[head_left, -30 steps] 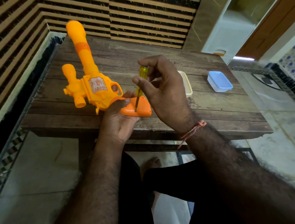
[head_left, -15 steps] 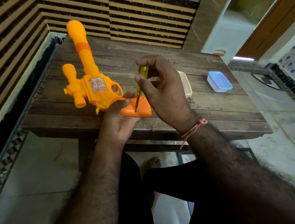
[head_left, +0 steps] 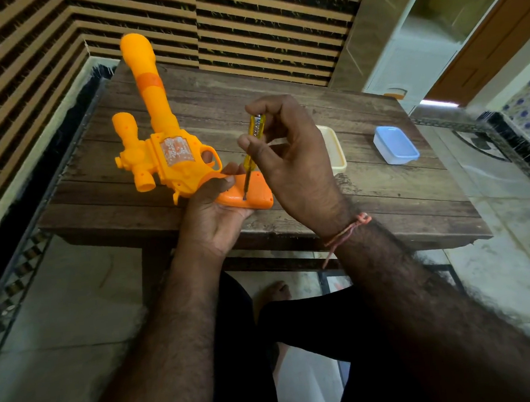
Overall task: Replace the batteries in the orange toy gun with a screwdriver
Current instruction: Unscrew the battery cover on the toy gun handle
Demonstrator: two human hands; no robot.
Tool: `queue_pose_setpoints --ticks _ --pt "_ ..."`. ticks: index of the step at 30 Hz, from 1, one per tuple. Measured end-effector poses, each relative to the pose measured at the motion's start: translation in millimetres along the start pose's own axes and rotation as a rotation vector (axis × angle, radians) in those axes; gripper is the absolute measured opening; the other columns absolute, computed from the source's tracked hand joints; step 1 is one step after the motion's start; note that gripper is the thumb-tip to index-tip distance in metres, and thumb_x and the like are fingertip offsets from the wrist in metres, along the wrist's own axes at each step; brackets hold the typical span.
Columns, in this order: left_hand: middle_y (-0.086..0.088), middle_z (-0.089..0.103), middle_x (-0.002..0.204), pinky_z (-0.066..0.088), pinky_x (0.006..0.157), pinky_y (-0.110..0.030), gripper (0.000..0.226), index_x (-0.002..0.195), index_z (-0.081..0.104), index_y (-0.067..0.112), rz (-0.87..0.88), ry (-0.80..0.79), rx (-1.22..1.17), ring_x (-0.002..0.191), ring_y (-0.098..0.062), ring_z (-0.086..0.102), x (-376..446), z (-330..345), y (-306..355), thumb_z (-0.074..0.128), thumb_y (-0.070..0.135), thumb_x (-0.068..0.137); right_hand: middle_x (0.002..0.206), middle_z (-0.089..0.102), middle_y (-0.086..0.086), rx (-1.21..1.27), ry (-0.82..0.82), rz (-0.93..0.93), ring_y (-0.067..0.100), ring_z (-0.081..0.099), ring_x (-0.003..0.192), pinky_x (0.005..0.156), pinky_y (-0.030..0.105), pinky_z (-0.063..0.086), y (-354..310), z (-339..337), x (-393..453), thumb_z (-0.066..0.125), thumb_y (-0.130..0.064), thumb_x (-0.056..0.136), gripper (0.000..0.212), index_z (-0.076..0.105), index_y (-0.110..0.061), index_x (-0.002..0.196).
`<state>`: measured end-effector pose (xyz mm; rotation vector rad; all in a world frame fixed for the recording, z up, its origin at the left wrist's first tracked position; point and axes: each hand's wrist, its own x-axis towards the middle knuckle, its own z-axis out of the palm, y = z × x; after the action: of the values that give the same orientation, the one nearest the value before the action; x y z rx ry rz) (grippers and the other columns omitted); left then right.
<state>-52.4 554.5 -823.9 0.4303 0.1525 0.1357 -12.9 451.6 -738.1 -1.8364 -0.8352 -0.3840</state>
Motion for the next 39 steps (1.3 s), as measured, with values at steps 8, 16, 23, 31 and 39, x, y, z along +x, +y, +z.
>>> queue_pose_setpoints --ticks 8,16,23,31,39 --pt "0.002 0.072 0.08 0.029 0.107 -0.07 0.052 0.065 0.079 0.025 0.019 0.0 -0.025 0.132 -0.032 0.044 -2 5 1 0.042 -0.003 0.089 0.11 0.064 0.007 0.081 -0.032 0.071 0.02 0.064 0.102 0.08 0.044 0.057 5 -2 0 0.053 -0.001 0.088 0.031 0.057 -0.006 0.119" --pt "-0.001 0.072 0.087 0.033 0.102 -0.073 0.038 0.085 0.076 0.027 0.046 0.032 -0.042 0.134 -0.033 0.048 1 3 1 0.053 -0.001 0.075 0.104 0.061 -0.011 0.012 -0.015 0.065 0.01 0.062 0.096 0.081 0.036 0.056 2 -4 3 0.056 0.0 0.087 0.028 0.063 -0.008 0.113" --pt "0.003 0.073 0.073 0.038 0.105 -0.06 0.067 0.052 0.076 0.024 0.031 0.035 -0.012 0.093 -0.017 0.069 -6 14 3 0.032 -0.003 0.096 0.103 0.067 0.014 0.142 0.059 0.185 0.027 0.067 0.096 0.08 0.05 0.057 0 -22 4 0.05 0.003 0.085 0.03 0.059 -0.009 0.111" --pt "0.004 0.071 0.086 0.043 0.095 -0.062 0.041 0.091 0.071 0.032 0.058 -0.022 -0.027 0.106 -0.019 0.065 1 4 4 0.061 0.001 0.067 0.098 0.061 0.015 0.173 0.37 0.416 0.027 0.066 0.091 0.084 0.045 0.058 31 -58 -24 0.063 0.002 0.085 0.022 0.056 -0.015 0.098" --pt "0.002 0.071 0.087 0.047 0.093 -0.061 0.041 0.093 0.069 0.03 0.072 -0.017 -0.07 0.108 -0.021 0.067 2 2 4 0.063 0.0 0.066 0.089 0.063 0.009 0.038 0.341 0.447 0.004 0.061 0.077 0.072 0.016 0.05 52 -42 -60 0.071 0.008 0.079 0.031 0.056 -0.017 0.085"
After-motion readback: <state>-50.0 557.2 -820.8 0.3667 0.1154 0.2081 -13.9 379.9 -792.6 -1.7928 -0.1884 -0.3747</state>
